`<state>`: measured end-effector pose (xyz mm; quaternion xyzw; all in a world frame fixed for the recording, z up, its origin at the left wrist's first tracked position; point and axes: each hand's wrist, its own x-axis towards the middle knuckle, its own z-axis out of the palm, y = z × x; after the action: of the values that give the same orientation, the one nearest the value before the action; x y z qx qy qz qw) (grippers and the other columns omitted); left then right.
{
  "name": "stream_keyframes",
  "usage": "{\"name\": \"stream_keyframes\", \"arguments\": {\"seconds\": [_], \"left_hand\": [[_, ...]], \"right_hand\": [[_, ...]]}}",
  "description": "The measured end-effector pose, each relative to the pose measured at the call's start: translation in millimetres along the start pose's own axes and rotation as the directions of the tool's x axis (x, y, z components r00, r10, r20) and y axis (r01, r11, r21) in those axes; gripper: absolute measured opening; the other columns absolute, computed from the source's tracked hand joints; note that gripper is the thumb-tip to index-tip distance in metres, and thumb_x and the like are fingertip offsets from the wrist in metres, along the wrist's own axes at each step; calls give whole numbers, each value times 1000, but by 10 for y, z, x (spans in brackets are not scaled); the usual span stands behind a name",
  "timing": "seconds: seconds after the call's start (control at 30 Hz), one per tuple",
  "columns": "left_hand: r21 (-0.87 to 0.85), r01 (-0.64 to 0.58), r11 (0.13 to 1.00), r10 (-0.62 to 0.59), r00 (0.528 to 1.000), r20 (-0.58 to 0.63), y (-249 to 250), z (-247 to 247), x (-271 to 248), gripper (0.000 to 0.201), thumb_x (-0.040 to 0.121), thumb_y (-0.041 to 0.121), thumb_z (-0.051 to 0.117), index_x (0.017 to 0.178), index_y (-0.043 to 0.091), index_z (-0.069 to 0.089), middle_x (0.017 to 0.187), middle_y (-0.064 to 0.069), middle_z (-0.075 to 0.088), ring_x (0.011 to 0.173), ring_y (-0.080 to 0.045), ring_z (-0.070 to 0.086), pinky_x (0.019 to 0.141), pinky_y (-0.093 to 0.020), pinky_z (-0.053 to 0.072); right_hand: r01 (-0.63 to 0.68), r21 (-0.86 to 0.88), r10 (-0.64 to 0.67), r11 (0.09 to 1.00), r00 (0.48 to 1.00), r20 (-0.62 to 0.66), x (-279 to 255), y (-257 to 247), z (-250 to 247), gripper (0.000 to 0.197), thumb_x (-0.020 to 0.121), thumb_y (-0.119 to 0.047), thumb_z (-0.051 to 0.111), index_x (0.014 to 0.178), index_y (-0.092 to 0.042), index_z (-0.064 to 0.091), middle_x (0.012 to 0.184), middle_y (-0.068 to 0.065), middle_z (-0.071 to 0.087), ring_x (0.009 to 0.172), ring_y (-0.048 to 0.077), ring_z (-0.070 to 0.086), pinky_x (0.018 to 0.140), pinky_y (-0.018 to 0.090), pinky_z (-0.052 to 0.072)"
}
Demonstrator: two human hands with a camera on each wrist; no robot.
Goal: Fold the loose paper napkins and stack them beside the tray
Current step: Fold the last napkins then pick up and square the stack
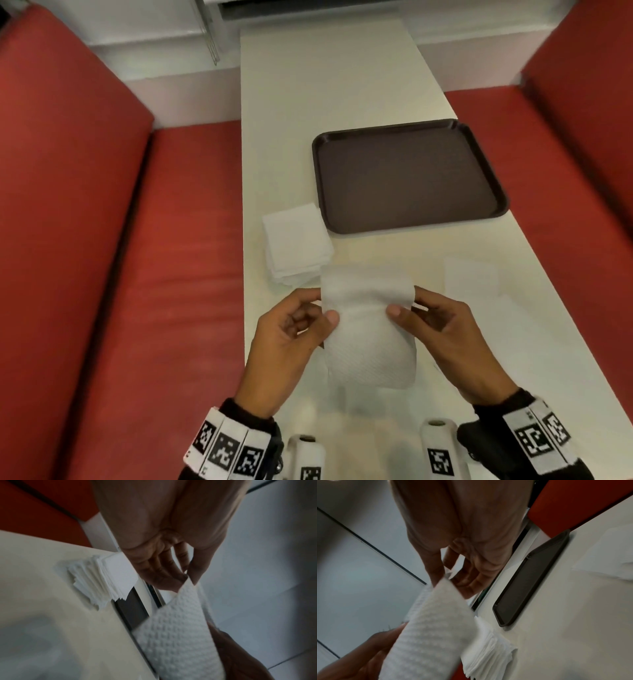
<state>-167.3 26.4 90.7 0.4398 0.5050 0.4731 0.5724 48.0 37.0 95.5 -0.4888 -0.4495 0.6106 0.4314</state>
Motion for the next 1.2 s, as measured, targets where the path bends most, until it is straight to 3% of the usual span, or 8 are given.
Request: {"name": "stream_keyframes", "arguments": {"seconds": [0.13,0.3,0.4,0.5,0.63,0.83,1.0,1.2], "left_hand": [[40,-130,991,127,990,63,31,-156,24,12,87,13,72,94,22,77,94,-12,72,86,-36,64,70,-42,56],[97,-127,987,120,990,76,32,-329,94,28,87,1,56,77,18,75,96,-1,69,93,-18,65,70,-23,52],[-19,-47,999,47,999,1,67,-356,158,27,94,1,47,84,11,70,93,-2,68,82,-17,66,64,-26,53],[-113,83,990,-93,992,-81,64,-396,244,17,89,20,65,105,15,62,87,-13,66,77,-22,64,67,-34,54],[-14,111,994,-112,969,-218,27,-436,368,27,82,13,77,105,13,63,84,-22,69,77,-23,66,69,-28,55],[106,33,994,12,919,-395,-4,-543,909,30,81,13,81,102,14,60,80,-3,74,71,-13,68,68,-24,54],[437,21,899,180,892,-414,-47,-575,1282,27,81,16,82,95,16,59,72,2,69,63,-3,62,58,-5,44],[587,79,806,197,899,-392,-323,-624,1370,31,82,20,81,98,19,55,76,3,62,64,-9,60,57,-12,47]], "right_hand": [[129,-64,-123,990,989,84,37,-26,72,31,89,-9,58,102,-29,78,112,9,69,107,19,66,90,25,54],[101,-21,-98,995,988,123,159,-58,133,47,92,0,33,91,-9,80,97,2,64,90,12,60,71,13,44],[154,-181,-143,972,987,69,315,-59,246,21,91,-27,60,91,-21,80,96,-2,65,90,25,60,72,30,49],[161,-260,-158,952,987,35,496,-58,374,14,80,-29,76,94,-27,77,99,-4,65,86,30,59,72,42,51],[38,-180,-47,983,998,-42,741,-45,502,33,79,-23,75,111,-30,70,110,-8,67,91,16,67,80,31,60],[-67,-42,58,997,982,-179,1147,62,641,44,84,-10,74,124,-23,60,102,4,72,82,10,73,65,20,57],[32,-292,-106,956,964,-243,1622,281,727,34,84,-14,76,116,-22,65,97,-1,71,80,13,67,69,19,55],[45,-513,-191,857,952,-237,1786,569,763,38,84,-18,76,119,-22,64,97,-5,61,75,6,57,64,7,46]]}}
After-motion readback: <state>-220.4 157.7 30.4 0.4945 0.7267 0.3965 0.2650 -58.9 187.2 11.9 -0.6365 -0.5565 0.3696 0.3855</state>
